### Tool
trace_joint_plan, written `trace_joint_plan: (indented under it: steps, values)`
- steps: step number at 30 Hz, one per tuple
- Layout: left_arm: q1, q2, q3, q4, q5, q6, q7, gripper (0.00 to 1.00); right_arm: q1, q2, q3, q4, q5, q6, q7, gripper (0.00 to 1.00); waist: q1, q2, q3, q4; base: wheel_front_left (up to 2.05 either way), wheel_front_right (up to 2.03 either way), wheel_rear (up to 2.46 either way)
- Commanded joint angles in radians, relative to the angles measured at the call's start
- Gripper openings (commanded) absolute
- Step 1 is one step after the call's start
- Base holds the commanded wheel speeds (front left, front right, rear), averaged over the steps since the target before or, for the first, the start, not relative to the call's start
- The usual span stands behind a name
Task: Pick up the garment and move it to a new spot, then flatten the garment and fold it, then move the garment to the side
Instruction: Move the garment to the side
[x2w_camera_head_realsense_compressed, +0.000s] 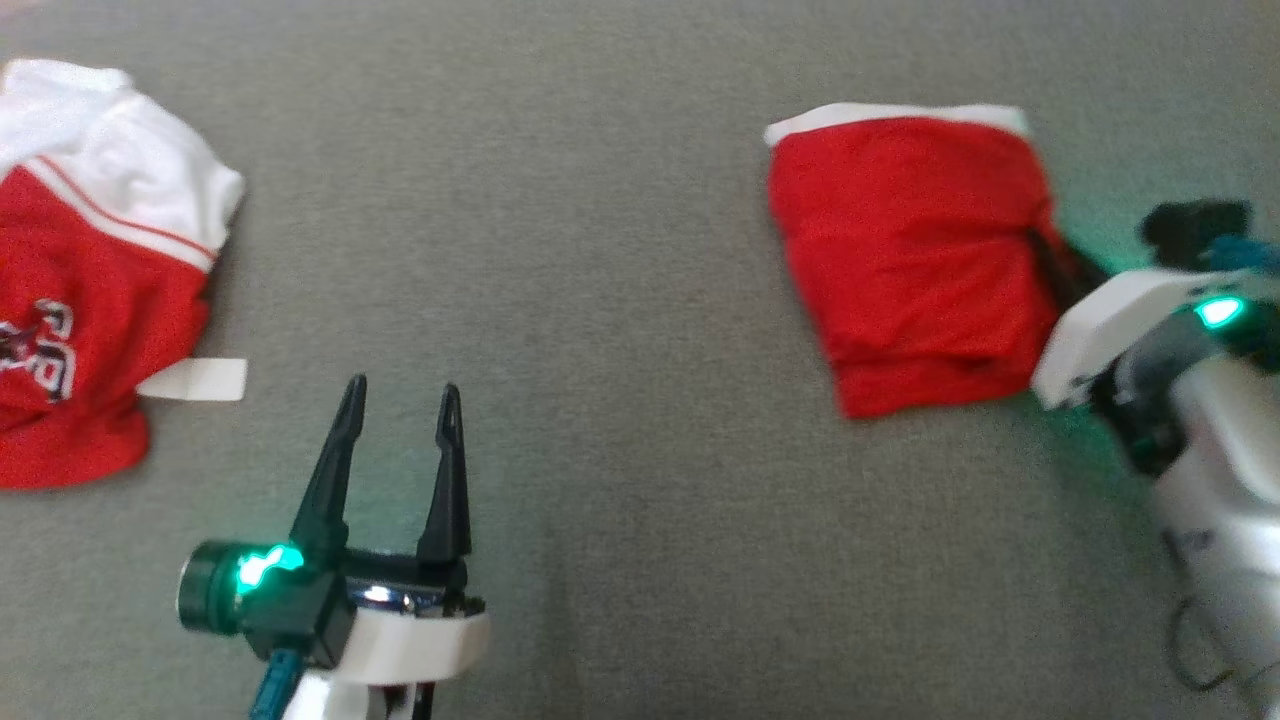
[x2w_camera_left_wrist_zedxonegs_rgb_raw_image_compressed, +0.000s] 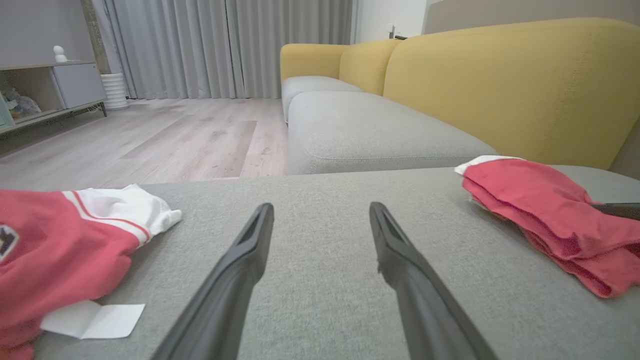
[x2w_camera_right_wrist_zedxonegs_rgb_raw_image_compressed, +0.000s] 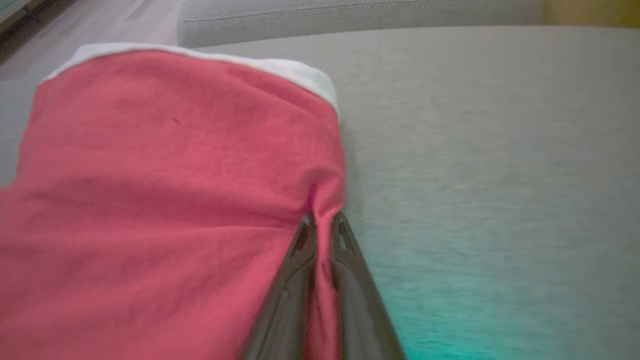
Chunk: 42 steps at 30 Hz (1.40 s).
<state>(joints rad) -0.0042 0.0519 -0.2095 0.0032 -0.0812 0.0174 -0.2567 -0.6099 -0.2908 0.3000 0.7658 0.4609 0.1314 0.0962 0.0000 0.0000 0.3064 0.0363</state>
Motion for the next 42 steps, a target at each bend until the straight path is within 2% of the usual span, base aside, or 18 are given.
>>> trace_joint_plan:
  steps: [1,2,6,10,12,16,19,20,21,22,26,31,37,42]
  values:
    - [-0.046,-0.002,0.035,-0.045,0.002,-0.006,-0.005,1.0,-0.041,-0.076,0.004,-0.037,-0.004,-0.001,-0.003,0.0,0.0,0.0,0.044,-0.043,0.0,0.0,0.0]
    - [-0.046,-0.002,0.035,-0.045,0.002,-0.006,-0.005,1.0,-0.041,-0.076,0.004,-0.037,-0.004,-0.001,-0.003,0.0,0.0,0.0,0.044,-0.043,0.0,0.0,0.0]
    - [-0.078,-0.002,0.038,-0.062,0.012,-0.026,-0.005,1.0,-0.059,-0.189,-0.023,-0.074,-0.01,-0.001,0.022,0.0,0.0,0.0,0.109,-0.086,0.0,0.0,0.0]
    - [-0.134,-0.001,0.027,-0.068,0.026,-0.059,-0.005,1.0,-0.065,-0.315,-0.098,-0.102,-0.02,-0.001,0.031,0.0,0.0,0.0,0.185,-0.107,0.0,0.0,0.0]
    - [-0.189,0.002,0.015,-0.073,0.039,-0.082,-0.005,1.0,-0.068,-0.389,-0.172,-0.13,-0.037,-0.001,0.009,0.0,0.0,0.0,0.244,-0.113,0.0,0.0,0.0]
    - [-0.259,0.012,0.007,-0.078,0.051,-0.1,-0.005,1.0,-0.069,-0.453,-0.295,-0.174,-0.117,-0.001,-0.008,0.0,0.0,0.0,0.314,-0.112,0.0,0.0,0.0]
    - [-0.304,0.017,0.008,-0.078,0.056,-0.106,-0.005,1.0,-0.048,-0.465,-0.36,-0.223,-0.175,-0.001,0.014,0.0,0.0,0.0,0.349,-0.107,0.0,0.0,0.0]
    - [-0.316,0.018,0.009,-0.079,0.056,-0.108,-0.005,1.0,-0.04,-0.469,-0.386,-0.24,-0.212,-0.001,0.019,0.04,0.0,0.0,0.358,-0.105,0.0,0.0,0.0]
    - [-0.326,0.019,0.011,-0.078,0.055,-0.109,-0.005,1.0,-0.035,-0.462,-0.422,-0.255,-0.245,-0.001,0.023,0.39,0.0,0.0,0.364,-0.104,0.0,0.0,0.0]
    - [-0.334,0.02,0.013,-0.077,0.055,-0.11,-0.005,1.0,-0.028,-0.449,-0.456,-0.269,-0.278,-0.001,0.029,1.0,0.0,0.0,0.368,-0.102,0.0,0.0,0.0]
    - [-0.353,0.017,0.009,-0.065,0.051,-0.114,-0.005,1.0,0.022,-0.386,-0.546,-0.347,-0.39,-0.001,0.06,1.0,0.0,0.0,0.365,-0.086,0.0,0.0,0.0]
    - [-0.34,0.011,0.017,-0.048,0.039,-0.101,-0.005,1.0,0.08,-0.258,-0.585,-0.459,-0.446,-0.001,0.046,1.0,0.0,0.0,0.314,-0.068,0.0,0.0,0.0]
    - [-0.282,0.004,0.029,-0.009,0.014,-0.071,-0.005,1.0,0.147,-0.102,-0.481,-0.508,-0.433,-0.001,-0.024,1.0,0.0,0.0,0.197,-0.041,0.0,0.0,0.0]
    - [-0.218,0.0,0.045,0.038,-0.018,-0.047,-0.005,1.0,0.203,-0.004,-0.353,-0.454,-0.366,-0.001,-0.145,1.0,0.0,0.0,0.077,-0.014,0.0,0.0,0.0]
